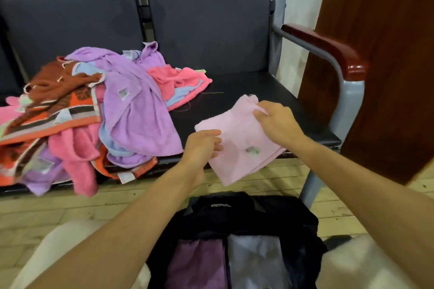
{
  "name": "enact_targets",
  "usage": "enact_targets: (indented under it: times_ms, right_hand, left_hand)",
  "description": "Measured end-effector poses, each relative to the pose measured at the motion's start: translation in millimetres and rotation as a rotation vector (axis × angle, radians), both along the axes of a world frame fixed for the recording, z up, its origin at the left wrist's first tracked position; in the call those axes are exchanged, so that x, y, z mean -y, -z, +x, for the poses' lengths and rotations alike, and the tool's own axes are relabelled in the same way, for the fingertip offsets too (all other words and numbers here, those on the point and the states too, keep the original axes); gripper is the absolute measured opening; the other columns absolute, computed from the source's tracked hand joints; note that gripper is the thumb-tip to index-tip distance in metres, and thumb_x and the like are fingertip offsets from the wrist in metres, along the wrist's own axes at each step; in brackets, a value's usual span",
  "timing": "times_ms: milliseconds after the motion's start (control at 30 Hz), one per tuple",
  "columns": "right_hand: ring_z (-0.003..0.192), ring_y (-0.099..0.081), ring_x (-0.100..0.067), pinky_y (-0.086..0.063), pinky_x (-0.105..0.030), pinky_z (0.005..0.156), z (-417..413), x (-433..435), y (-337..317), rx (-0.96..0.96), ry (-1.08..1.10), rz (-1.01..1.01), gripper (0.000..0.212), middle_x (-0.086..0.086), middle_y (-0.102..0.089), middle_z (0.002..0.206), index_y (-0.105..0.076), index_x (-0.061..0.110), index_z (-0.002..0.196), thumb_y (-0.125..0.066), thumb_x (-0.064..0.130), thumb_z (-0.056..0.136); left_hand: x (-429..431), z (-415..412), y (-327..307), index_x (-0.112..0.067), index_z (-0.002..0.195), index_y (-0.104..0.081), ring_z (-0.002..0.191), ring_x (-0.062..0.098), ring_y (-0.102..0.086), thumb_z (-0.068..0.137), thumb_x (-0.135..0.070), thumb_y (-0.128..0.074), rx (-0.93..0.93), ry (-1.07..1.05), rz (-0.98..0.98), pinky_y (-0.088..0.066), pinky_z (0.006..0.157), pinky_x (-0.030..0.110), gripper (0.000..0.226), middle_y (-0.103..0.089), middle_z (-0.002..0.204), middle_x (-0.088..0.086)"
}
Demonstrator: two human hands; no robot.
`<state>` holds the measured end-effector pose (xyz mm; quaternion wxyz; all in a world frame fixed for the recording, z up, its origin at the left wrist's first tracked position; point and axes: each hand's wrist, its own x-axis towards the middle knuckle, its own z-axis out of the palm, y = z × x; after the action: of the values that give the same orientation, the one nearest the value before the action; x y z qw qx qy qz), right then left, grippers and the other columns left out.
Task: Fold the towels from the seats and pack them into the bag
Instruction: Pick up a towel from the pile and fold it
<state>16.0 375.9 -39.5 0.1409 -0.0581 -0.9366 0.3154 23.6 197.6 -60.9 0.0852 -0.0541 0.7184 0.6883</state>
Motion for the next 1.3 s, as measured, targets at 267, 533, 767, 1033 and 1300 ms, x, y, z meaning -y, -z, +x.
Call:
enact_targets:
  times_ms: [267,533,767,1033,1300]
  right_hand:
    - [0.083,-0.071,-0.026,-0.060,-0.038,0.068,49,38,-36,0.106,-0.056,-1.036,0.019,-0.009,-0.072,0.090,-0.063,0.016,0.092,-0.047,0.023,0.101]
    - [0.061,-0.068,-0.017,-0.052,-0.025,0.047,85,25,0,0.186,-0.015,-1.409,0.017,-0.007,-0.065,0.069,-0.060,0.009,0.080,-0.051,0.009,0.095]
    - [0.094,-0.065,-0.025,-0.055,-0.040,0.083,102,8,57,0.333,0.077,-0.530,0.028,-0.010,-0.067,0.103,-0.057,0.007,0.114,-0.038,0.024,0.104]
    - [0.114,-0.053,-0.031,-0.036,-0.026,0.076,120,2,150,0.560,-0.018,-0.229,0.035,-0.017,-0.056,0.120,-0.045,-0.001,0.128,-0.038,0.023,0.105]
    - [0.080,-0.047,-0.027,-0.033,-0.033,0.067,138,-28,257,0.646,0.101,-0.233,0.017,-0.003,-0.043,0.081,-0.027,0.007,0.100,-0.037,0.019,0.104]
  left_hand:
    - [2,18,8,-0.006,0.097,-0.058,0.084,0.027,-0.061,0.094,-0.026,-0.048,0.440,-0.126,0.450,-0.051,0.079,0.036,0.022,-0.063,0.093,0.013]
    - [17,57,18,-0.008,0.118,-0.063,0.101,0.032,-0.065,0.087,-0.034,-0.053,0.446,0.160,0.629,-0.052,0.087,0.040,0.042,-0.070,0.110,0.015]
    - [35,68,43,-0.007,0.109,-0.060,0.096,0.031,-0.060,0.092,0.004,-0.040,0.203,0.217,-0.017,-0.047,0.092,0.049,0.028,-0.064,0.115,0.022]
    - [23,66,138,-0.011,0.102,-0.058,0.097,0.031,-0.065,0.094,-0.021,-0.049,0.231,0.197,-0.357,-0.056,0.082,0.047,0.016,-0.066,0.106,0.012]
    - [-22,64,239,-0.004,0.142,-0.025,0.116,0.037,-0.052,0.095,-0.012,-0.040,0.394,0.369,-0.601,-0.043,0.082,0.033,0.049,-0.048,0.134,0.020]
